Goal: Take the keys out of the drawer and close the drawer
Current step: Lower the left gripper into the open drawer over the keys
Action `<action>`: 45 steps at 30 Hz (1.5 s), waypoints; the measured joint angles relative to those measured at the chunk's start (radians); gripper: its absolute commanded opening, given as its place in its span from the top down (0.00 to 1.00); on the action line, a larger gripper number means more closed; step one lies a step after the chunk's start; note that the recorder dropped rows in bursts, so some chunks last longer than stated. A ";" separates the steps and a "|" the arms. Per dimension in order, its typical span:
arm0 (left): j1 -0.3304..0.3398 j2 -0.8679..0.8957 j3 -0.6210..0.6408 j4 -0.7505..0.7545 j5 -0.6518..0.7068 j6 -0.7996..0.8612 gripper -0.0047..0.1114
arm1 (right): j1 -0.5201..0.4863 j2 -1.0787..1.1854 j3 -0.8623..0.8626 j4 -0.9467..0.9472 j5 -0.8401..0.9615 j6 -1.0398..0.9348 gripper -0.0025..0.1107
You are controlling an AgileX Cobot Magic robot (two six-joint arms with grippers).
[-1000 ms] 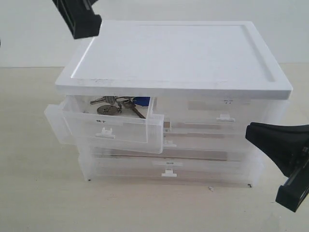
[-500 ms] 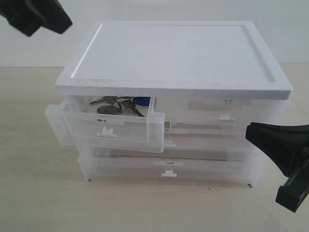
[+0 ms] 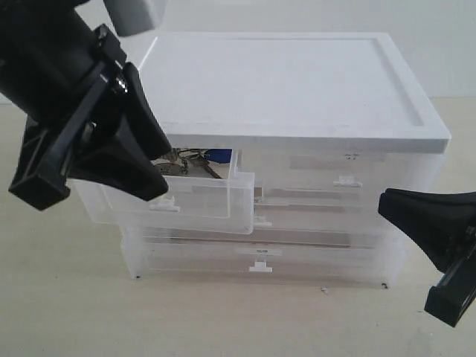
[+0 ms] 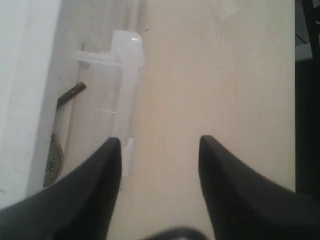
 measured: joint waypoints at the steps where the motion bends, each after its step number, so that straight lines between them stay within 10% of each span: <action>1: 0.000 0.000 0.016 0.000 -0.017 0.007 0.55 | 0.000 0.000 0.000 0.000 0.000 0.000 0.98; 26: 0.000 0.064 0.129 0.038 -0.217 0.233 0.56 | 0.000 0.000 0.000 0.000 0.000 0.000 0.98; 34: 0.000 0.118 0.132 0.040 -0.219 0.233 0.92 | 0.000 0.000 0.000 0.000 0.000 0.000 0.98; 45: -0.004 0.094 0.136 0.048 -0.176 0.232 0.92 | 0.000 0.000 0.000 0.000 0.000 0.006 0.98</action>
